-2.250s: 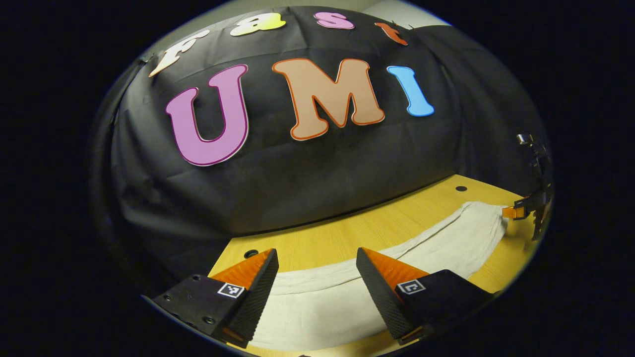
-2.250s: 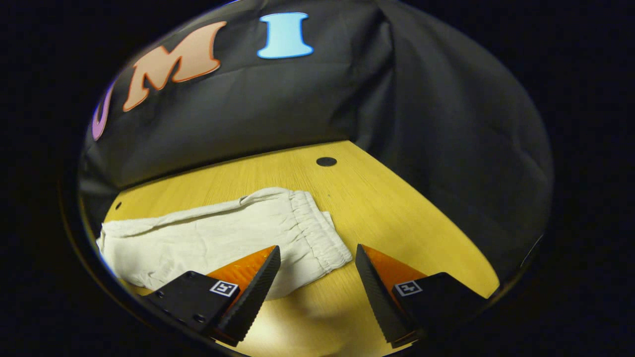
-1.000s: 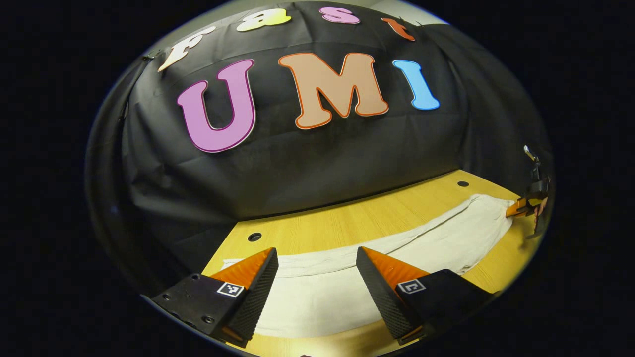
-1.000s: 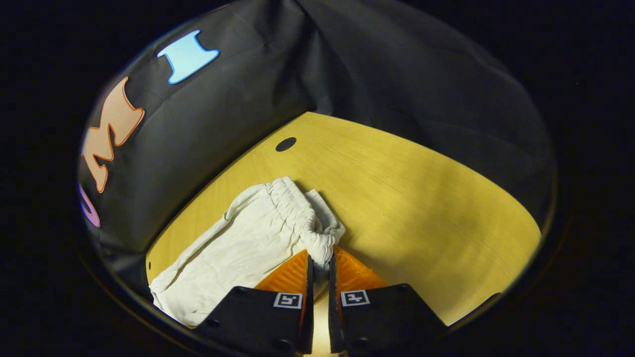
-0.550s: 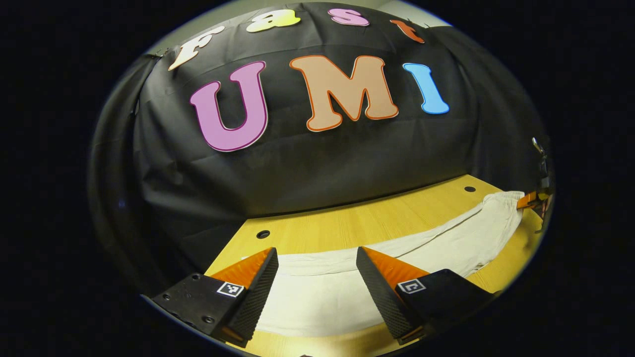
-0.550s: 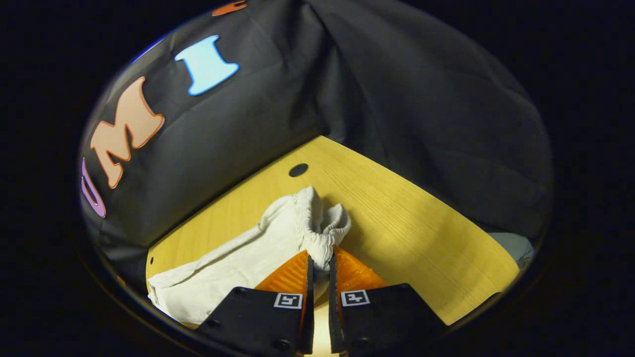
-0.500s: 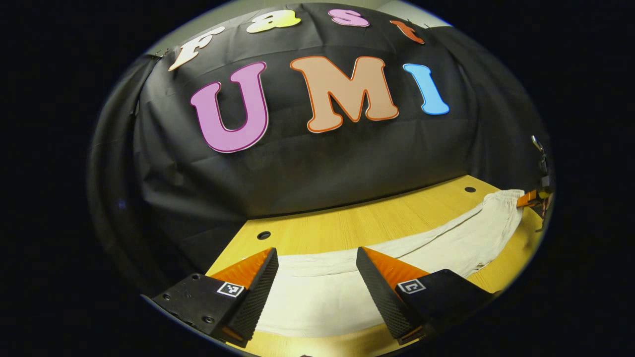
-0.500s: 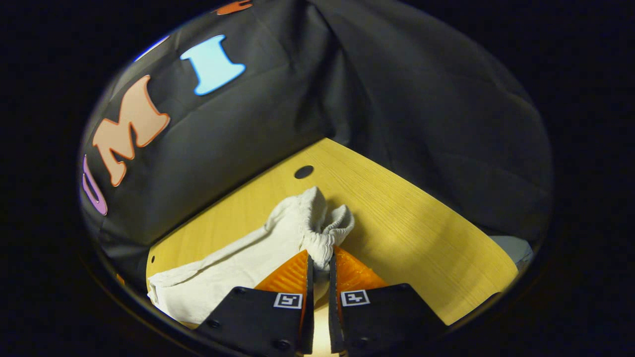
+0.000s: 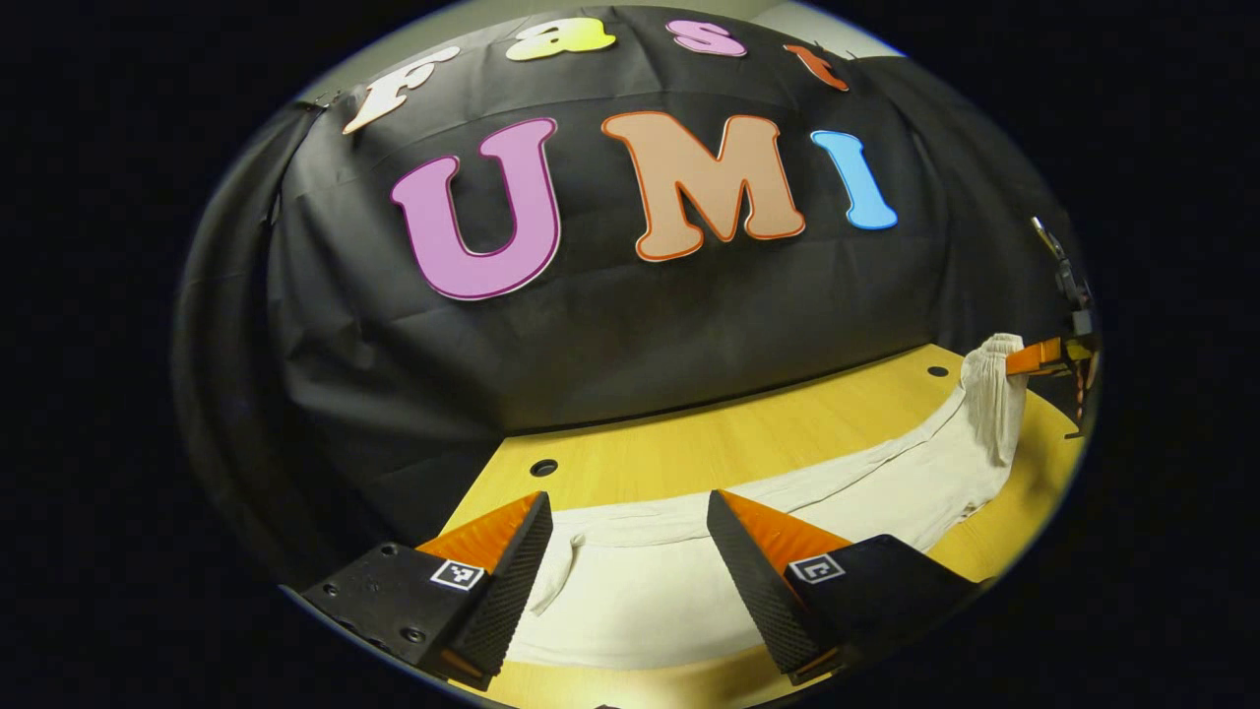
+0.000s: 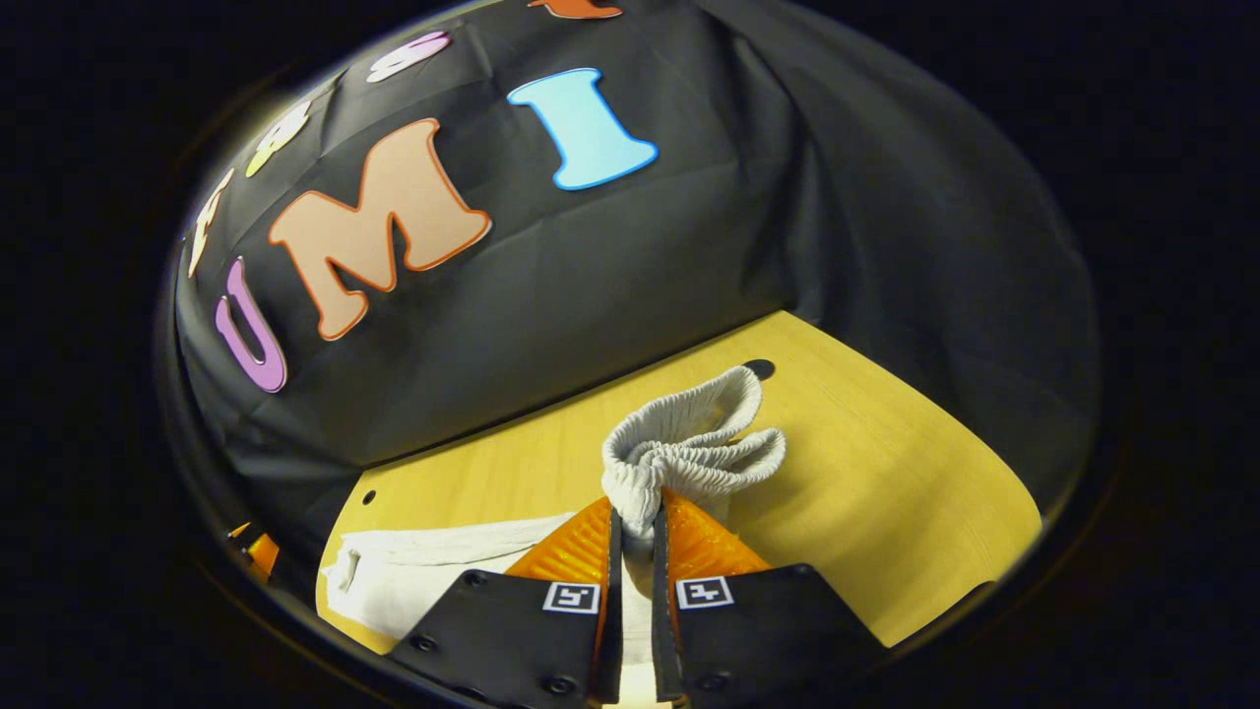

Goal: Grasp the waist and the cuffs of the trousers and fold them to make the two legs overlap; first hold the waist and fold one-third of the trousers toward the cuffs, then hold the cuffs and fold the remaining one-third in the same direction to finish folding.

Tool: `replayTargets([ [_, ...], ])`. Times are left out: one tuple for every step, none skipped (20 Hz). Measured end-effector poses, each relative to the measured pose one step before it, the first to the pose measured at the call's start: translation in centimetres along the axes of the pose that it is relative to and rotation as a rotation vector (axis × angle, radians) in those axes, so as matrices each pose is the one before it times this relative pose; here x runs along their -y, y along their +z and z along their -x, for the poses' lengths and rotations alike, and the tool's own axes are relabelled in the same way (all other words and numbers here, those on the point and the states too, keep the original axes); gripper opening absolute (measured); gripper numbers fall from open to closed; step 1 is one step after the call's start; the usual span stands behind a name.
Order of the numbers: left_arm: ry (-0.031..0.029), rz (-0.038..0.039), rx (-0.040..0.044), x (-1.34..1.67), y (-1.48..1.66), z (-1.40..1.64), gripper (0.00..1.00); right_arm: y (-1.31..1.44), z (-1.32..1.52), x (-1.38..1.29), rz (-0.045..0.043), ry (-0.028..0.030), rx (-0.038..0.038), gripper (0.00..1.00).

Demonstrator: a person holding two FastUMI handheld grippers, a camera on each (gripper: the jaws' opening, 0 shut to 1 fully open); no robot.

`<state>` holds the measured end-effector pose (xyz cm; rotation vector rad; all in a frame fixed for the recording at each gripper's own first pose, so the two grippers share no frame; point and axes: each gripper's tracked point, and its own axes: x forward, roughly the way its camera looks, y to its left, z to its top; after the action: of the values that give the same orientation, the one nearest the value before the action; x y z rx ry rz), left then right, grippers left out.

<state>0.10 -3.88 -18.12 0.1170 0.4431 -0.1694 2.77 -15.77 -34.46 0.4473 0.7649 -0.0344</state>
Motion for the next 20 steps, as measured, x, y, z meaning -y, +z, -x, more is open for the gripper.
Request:
replayTargets([
  [0.00070, 0.00629, -0.00517, -0.630, -0.275, -0.046, 0.96, 0.131, -0.084, -0.072, 0.00739, 0.01390, 0.00034, 0.14],
  [0.00300, 0.00508, -0.00693, -0.717, -0.431, 0.099, 0.96, 0.161, 0.123, -0.004, 0.00700, 0.01262, -0.00302, 0.14],
  [0.00266, 0.00505, -0.00755, -0.681, -0.445, 0.062, 0.96, 0.220, 0.037, -0.005, 0.00751, 0.01407, -0.00173, 0.14],
  [0.00422, 0.00590, -0.00756, -0.708, -0.394, 0.023, 0.96, 0.213, 0.296, 0.200, 0.00781, 0.01277, 0.00119, 0.14],
  [0.00442, 0.00573, -0.00523, -0.623, -0.292, 0.047, 0.96, 0.205, 0.144, 0.135, 0.00919, 0.01210, -0.00110, 0.14],
  [0.00359, 0.00522, -0.00483, -0.593, -0.383, -0.061, 0.96, 0.011, 0.124, 0.024, 0.00713, 0.01283, 0.00065, 0.14],
  [0.00303, 0.00395, -0.00327, -0.557, -0.170, 0.029, 0.96, -0.048, 0.122, -0.023, 0.00556, 0.01405, -0.00163, 0.14],
  [0.00245, 0.00385, -0.00514, -0.539, -0.310, 0.080, 0.96, -0.006, 0.041, -0.026, 0.00384, 0.01729, -0.00265, 0.14],
  [0.00319, 0.00440, -0.00371, -0.460, -0.281, 0.124, 0.96, 0.112, 0.148, 0.139, 0.00484, 0.01436, -0.00507, 0.14],
  [0.00277, 0.00425, -0.00231, -0.396, -0.295, 0.139, 0.96, 0.238, 0.121, -0.006, 0.00567, 0.01469, -0.00733, 0.14],
  [0.00327, 0.00339, -0.00312, -0.529, -0.181, 0.121, 0.96, 0.054, -0.002, -0.013, 0.00746, 0.01628, -0.00817, 0.14],
  [0.00474, 0.00307, -0.00339, -0.395, -0.248, 0.086, 0.96, -0.167, -0.116, 0.052, 0.00971, 0.01476, -0.00871, 0.14],
  [0.00379, 0.00212, -0.00448, -0.484, -0.333, 0.169, 0.96, -0.175, -0.457, 0.140, 0.01192, 0.01380, -0.01501, 0.14],
  [0.00499, 0.00120, -0.00319, -0.390, -0.380, 0.110, 0.96, -0.182, -0.397, 0.079, 0.01354, 0.00616, -0.01817, 0.14],
  [0.00654, -0.00049, -0.00442, -0.499, -0.264, 0.099, 0.96, -0.143, -0.232, -0.086, 0.01077, 0.00715, -0.02060, 0.14],
  [0.00778, -0.00156, -0.00836, -0.539, -0.451, 0.111, 0.96, 0.377, 0.214, -0.260, 0.00463, 0.00684, -0.01309, 0.14],
  [0.00908, 0.00041, -0.00862, -0.531, -0.456, 0.205, 0.96, 0.308, -0.097, -0.050, 0.00417, 0.01006, -0.01555, 0.14],
  [0.00681, 0.00260, -0.00831, -0.468, -0.526, 0.159, 0.96, -0.098, 0.147, 0.025, 0.00522, 0.01191, -0.01713, 0.15],
  [0.00643, 0.00267, -0.00745, -0.473, -0.448, 0.153, 0.96, 0.131, 0.116, 0.043, 0.00973, 0.01350, -0.01592, 0.15],
  [0.00781, 0.00115, -0.00508, -0.530, -0.243, 0.038, 0.96, 0.120, 0.013, 0.098, 0.01557, 0.01596, -0.01364, 0.14],
])
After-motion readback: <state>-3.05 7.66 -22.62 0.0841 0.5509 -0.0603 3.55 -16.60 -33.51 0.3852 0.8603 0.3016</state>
